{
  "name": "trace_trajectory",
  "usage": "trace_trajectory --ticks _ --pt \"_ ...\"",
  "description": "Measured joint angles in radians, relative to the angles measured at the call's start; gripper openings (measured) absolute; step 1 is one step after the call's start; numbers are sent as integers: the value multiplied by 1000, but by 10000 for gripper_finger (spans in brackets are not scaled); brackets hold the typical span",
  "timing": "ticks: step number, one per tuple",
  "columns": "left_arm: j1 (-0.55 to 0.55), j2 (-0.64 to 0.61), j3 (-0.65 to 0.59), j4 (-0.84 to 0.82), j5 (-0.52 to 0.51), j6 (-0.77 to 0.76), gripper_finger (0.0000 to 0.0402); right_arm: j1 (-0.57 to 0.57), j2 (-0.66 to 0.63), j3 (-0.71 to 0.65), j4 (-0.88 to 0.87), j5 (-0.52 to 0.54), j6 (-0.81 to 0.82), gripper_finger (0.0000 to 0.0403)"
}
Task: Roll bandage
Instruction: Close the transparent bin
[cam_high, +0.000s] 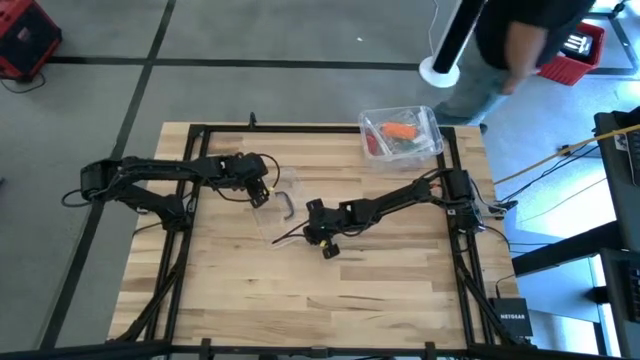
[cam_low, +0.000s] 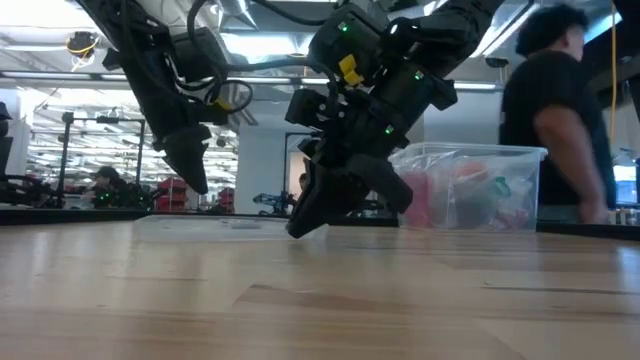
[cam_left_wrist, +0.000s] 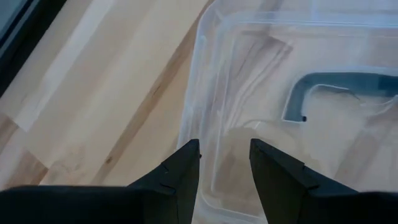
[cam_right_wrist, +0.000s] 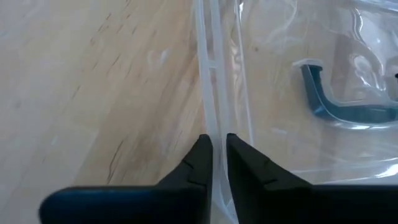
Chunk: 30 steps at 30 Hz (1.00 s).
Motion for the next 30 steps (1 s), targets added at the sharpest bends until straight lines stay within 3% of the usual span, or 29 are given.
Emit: trace_trajectory --ticks 6,12,20,25,30 --pt "-73 -29 54 -55 0 31 133 -5 -33 -4 -51 -14 64 7" --pt "-239 -138 169 -80 -8 64 133 -7 -189 -10 -243 -28 175 3" --pt "-465 -219 208 96 -13 213 133 -46 -390 -8 -354 -84 313 2" --pt "-500 -215 208 202 -12 239 138 -91 -482 -6 -355 -136 435 1" --pt "-500 -181 208 202 -12 343 181 -114 -523 -6 -348 -159 498 1"
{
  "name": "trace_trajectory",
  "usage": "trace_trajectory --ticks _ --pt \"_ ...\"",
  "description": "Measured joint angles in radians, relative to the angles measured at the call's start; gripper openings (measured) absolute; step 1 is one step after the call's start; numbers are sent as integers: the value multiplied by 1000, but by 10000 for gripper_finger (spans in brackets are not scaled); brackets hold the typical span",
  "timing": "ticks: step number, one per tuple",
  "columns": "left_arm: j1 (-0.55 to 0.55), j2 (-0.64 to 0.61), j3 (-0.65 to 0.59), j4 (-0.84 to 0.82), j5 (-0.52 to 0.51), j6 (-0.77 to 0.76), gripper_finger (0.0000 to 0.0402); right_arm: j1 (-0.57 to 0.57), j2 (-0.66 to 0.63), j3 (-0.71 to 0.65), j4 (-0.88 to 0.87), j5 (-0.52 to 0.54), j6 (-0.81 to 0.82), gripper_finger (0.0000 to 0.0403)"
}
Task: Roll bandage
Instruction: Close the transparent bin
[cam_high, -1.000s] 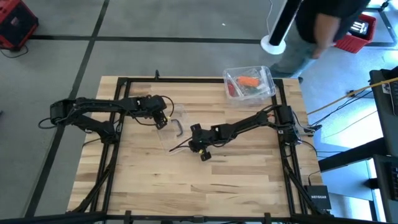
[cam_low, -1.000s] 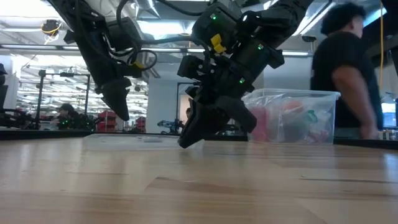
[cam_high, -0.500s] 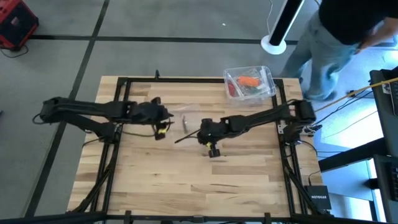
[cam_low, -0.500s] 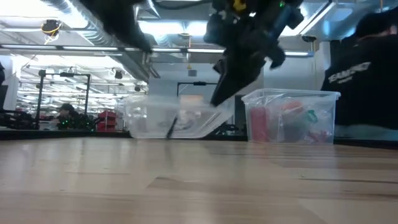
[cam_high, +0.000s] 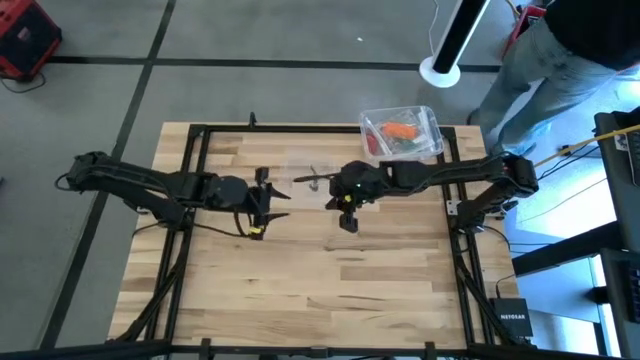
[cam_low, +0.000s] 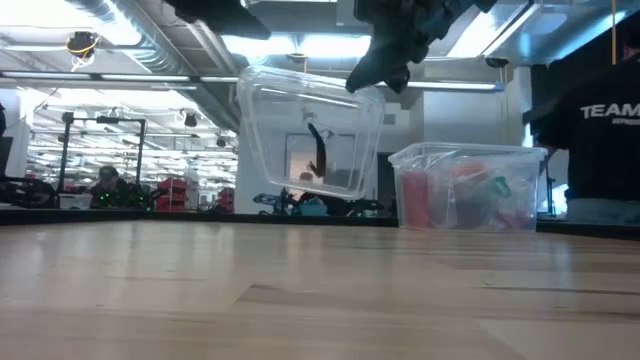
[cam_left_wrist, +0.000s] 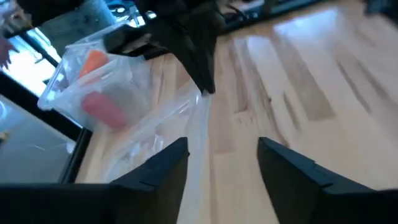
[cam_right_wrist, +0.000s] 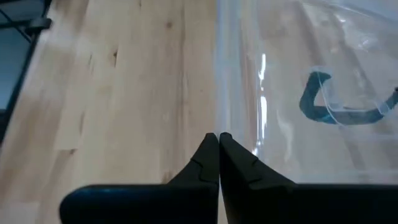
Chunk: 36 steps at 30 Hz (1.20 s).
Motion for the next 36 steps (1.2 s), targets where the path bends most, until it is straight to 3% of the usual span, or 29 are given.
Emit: trace_trajectory --ticks 6,10,13,18,24,32,36 --pt "0 82 0 2 -70 219 224 3 -1 0 39 -62 59 1" --pt "1 134 0 3 -170 298 226 4 -1 0 58 -80 92 0" --pt "-7 155 0 23 -177 324 218 4 -1 0 55 -83 101 0" --pt "-26 152 0 76 -175 324 167 4 3 0 53 -84 112 8" --pt "-18 152 -1 80 -167 269 24 -8 -10 1 37 -84 172 58" --pt "30 140 -1 73 -206 192 4 -93 -216 1 -136 -72 61 146" --pt "76 109 -1 98 -214 173 3 -130 -343 3 -253 97 -17 171"
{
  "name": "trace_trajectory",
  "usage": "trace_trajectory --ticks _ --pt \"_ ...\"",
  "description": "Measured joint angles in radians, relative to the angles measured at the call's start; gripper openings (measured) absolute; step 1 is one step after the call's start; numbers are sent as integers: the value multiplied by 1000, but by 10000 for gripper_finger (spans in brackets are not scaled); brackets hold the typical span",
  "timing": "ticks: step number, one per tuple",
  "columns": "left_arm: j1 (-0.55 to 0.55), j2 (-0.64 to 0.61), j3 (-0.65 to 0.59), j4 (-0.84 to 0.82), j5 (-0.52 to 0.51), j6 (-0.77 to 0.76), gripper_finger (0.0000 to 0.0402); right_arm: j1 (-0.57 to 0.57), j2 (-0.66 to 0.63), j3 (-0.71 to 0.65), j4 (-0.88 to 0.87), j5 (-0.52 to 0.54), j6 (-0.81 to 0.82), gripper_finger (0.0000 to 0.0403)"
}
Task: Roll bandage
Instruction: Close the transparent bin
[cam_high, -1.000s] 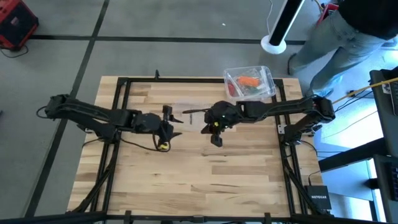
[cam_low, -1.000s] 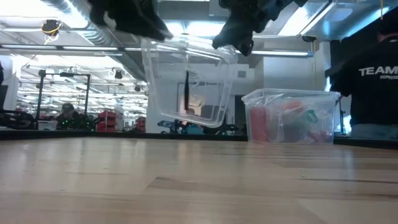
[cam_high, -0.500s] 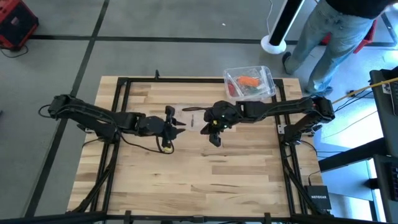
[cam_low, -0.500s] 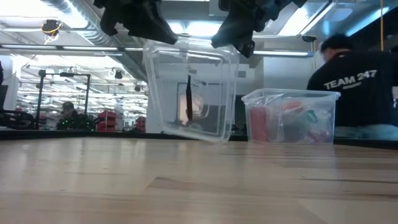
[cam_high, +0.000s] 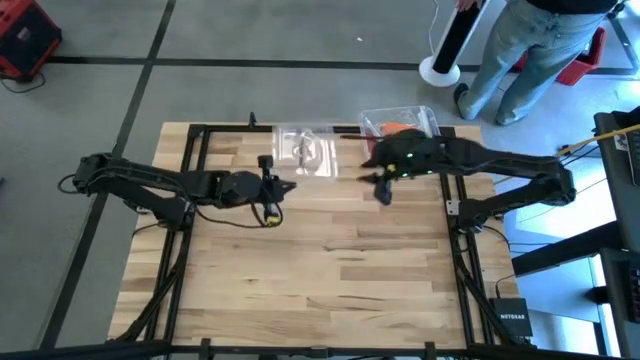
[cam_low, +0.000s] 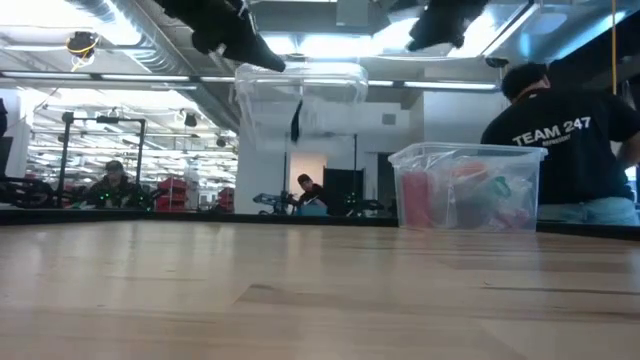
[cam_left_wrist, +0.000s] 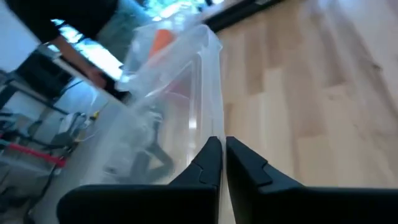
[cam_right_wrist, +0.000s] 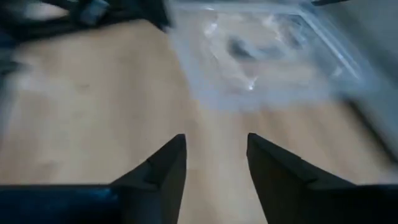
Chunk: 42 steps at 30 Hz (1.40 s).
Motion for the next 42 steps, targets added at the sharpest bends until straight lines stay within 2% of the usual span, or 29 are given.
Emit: trace_trajectory --ticks 2,5,7,13,20,23,27,30,31,36,42 --pt "20 -15 0 16 -5 -8 2 -1 -43 0 -70 134 -49 177" --pt "47 -49 0 48 -7 -22 2 -2 -69 0 -191 389 -109 179" --pt "60 -69 0 70 -6 -32 2 -26 -68 -13 -243 460 -178 179" --pt "79 -124 0 17 7 -59 1 -168 -28 -155 -226 370 -385 179" --pt "70 -149 0 -74 17 -113 1 -308 51 -245 -194 376 -560 171" --pt "70 -150 0 -73 17 -112 0 -341 80 -246 -158 366 -592 149" --pt "70 -150 0 -68 16 -110 0 -367 118 -245 -146 314 -641 90" --pt "64 -156 0 -66 16 -100 0 -354 130 -245 -139 269 -651 29" --pt "62 -165 0 -65 16 -100 0 -338 131 -245 -137 247 -630 25" --pt "39 -215 0 -62 15 -120 0 -213 131 -214 -84 191 -488 36" --pt "-1 -285 0 -43 16 -158 0 -52 144 -156 5 94 -298 25"
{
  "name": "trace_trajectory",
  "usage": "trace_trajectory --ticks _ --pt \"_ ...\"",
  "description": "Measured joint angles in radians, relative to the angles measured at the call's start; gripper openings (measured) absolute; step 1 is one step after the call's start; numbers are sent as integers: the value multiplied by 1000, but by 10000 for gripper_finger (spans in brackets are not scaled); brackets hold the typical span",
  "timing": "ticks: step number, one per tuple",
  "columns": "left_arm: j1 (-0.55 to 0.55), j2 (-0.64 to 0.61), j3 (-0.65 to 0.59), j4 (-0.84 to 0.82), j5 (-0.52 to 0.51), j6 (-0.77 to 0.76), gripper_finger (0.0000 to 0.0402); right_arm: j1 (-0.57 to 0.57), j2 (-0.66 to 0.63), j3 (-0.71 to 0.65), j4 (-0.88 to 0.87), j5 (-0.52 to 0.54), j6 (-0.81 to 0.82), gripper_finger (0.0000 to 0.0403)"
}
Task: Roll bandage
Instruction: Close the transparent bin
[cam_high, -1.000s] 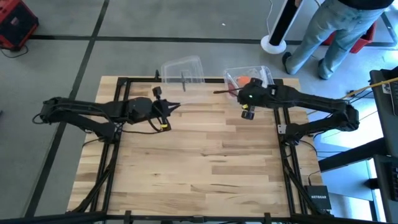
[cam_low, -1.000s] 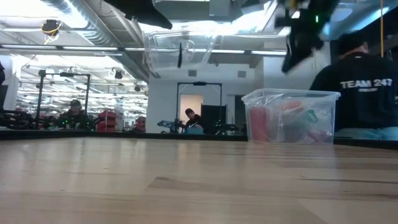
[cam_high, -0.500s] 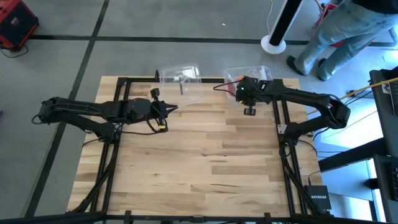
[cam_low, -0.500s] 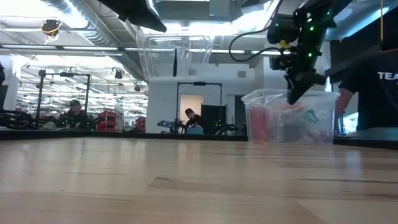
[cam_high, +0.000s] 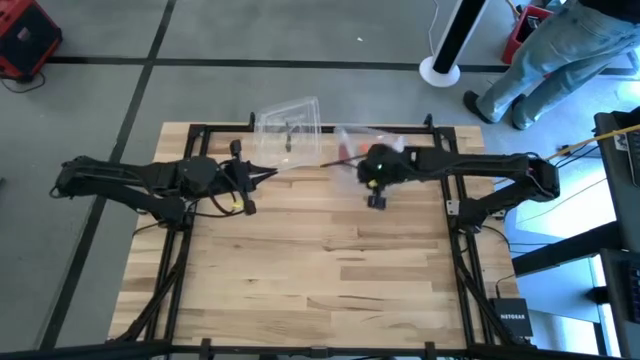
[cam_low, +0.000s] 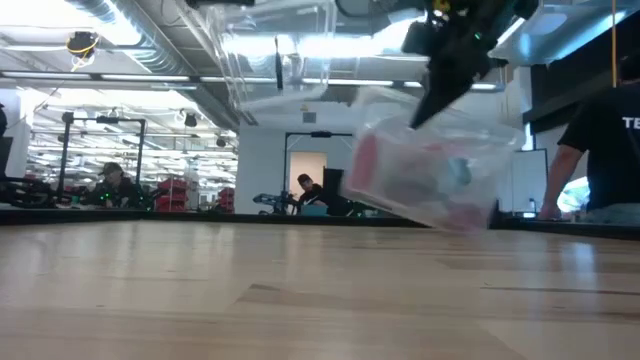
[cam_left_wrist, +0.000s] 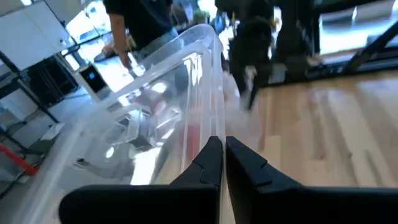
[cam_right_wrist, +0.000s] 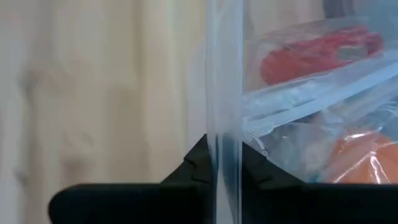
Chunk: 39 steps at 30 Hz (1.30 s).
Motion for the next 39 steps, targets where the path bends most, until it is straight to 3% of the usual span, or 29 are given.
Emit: trace_trajectory --ticks 4,9,12,15,19,23,28,32,35,39 --pt "-34 -17 0 22 -1 -7 0 100 74 13 102 4 69 35" --pt "-75 -16 0 38 0 -24 0 172 144 52 142 50 105 113" --pt "-94 -16 0 65 0 -28 0 189 146 100 94 77 112 167" --pt "-116 -16 0 118 6 -16 0 193 138 210 -88 74 116 212" --pt "-129 -23 0 214 147 20 0 193 81 346 -335 75 154 251" --pt "-125 -28 0 282 323 61 0 193 -67 336 -318 102 150 264" --pt "-107 -27 0 374 526 72 0 192 -295 139 -7 141 80 260" --pt "-93 -17 0 422 649 51 0 192 -426 -97 421 99 19 254" --pt "-92 -6 0 438 685 33 0 192 -448 -245 742 65 -27 253" --pt "-92 14 0 449 707 23 0 192 -407 -326 1008 37 -107 253"
